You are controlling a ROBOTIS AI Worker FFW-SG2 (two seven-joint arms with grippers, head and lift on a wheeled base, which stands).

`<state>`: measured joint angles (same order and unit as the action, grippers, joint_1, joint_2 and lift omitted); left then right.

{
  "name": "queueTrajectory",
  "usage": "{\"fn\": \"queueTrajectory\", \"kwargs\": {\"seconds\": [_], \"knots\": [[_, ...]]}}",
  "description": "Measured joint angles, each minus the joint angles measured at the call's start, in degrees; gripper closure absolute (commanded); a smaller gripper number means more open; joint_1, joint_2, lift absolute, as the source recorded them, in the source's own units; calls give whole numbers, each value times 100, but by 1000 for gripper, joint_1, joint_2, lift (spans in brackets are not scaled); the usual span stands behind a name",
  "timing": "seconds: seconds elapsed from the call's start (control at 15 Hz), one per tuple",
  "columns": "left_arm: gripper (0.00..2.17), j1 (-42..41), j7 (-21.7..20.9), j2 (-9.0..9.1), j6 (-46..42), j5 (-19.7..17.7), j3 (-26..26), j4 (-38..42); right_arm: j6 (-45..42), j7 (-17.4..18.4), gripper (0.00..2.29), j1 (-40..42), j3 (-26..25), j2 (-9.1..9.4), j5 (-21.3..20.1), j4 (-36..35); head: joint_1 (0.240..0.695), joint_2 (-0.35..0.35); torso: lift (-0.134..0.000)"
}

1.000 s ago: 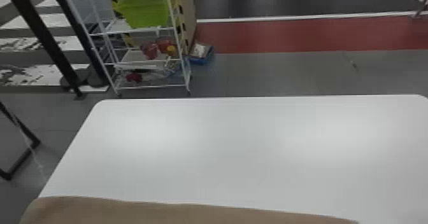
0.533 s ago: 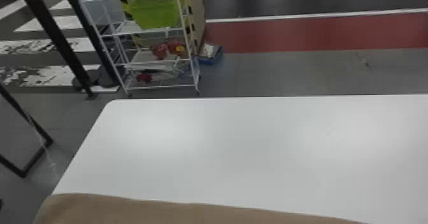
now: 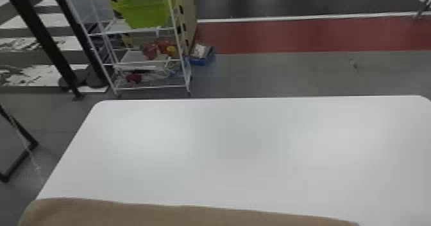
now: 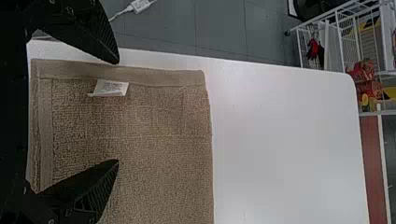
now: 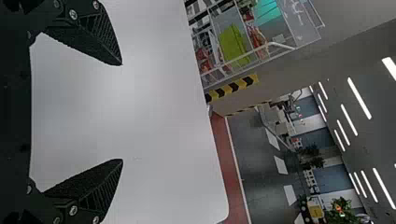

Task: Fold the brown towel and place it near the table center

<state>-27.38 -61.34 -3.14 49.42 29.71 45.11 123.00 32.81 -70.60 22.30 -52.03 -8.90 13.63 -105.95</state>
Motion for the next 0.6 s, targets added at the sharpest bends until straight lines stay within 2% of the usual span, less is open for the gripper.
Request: {"fn": "queueTrajectory", "kwargs": {"seconds": [0.27, 0.6], "knots": [[390, 103, -117, -55, 11, 47, 9, -143, -11, 3, 157, -8, 2, -12, -1, 2, 695, 132, -122], [417, 127, -318, -70, 27, 49, 53, -145, -4, 3, 157, -36, 20, -17, -6, 2, 695, 122, -122]]}}
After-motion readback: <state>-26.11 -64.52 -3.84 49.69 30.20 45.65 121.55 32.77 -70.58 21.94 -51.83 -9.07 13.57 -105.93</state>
